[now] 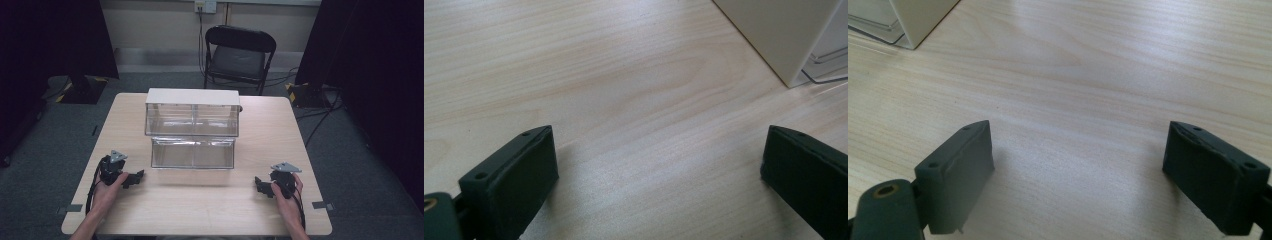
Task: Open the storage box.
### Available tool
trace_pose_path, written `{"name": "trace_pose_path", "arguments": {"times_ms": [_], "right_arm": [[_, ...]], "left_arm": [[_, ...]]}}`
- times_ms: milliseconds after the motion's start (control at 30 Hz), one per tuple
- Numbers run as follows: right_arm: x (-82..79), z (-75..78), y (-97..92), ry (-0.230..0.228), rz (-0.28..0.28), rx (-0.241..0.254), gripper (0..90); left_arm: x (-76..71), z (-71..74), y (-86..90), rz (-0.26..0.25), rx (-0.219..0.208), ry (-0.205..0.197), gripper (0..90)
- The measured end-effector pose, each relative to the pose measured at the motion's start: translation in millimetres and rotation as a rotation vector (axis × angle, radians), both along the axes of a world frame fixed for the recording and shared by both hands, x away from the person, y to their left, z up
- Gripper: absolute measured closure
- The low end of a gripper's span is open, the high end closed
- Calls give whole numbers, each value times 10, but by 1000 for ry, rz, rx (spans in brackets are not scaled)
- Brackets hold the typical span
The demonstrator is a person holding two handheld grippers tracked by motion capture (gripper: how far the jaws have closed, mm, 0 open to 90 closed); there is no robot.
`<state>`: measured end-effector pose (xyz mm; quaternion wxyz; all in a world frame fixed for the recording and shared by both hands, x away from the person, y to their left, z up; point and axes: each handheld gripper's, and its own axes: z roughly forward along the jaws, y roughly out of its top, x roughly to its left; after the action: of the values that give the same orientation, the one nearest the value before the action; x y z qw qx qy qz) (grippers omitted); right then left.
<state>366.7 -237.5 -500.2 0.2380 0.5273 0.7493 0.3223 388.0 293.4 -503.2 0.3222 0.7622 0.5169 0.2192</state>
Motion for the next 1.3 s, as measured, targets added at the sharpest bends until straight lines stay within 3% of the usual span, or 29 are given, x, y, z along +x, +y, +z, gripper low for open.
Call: {"name": "trace_pose_path", "arguments": {"times_ms": [200, 333, 500, 700, 867, 1067, 1200, 1300], "right_arm": [[0, 0, 0, -1, 0, 0, 120], [0, 0, 0, 0, 0, 0, 120], [0, 0, 0, 0, 0, 0, 120], [1, 0, 0, 0, 0, 0, 120], [1, 0, 0, -1, 1, 0, 120], [1, 0, 0, -1, 1, 0, 120], [0, 0, 0, -1, 1, 0, 120], [0, 0, 0, 0, 1, 0, 120]], "left_arm": [[-11, 14, -9, -1, -10, 1, 40], [-26, 38, -14, -5, -8, -12, 178], [-45, 68, -23, -12, -23, -30, 162], [-99, 135, -64, -57, -53, -46, 166], [-150, 203, -162, -106, -77, -74, 168], [-190, 243, -294, -168, -76, -87, 165], [-211, 285, -379, -187, -110, -94, 162], [-208, 299, -415, -190, -106, -99, 162]]}}
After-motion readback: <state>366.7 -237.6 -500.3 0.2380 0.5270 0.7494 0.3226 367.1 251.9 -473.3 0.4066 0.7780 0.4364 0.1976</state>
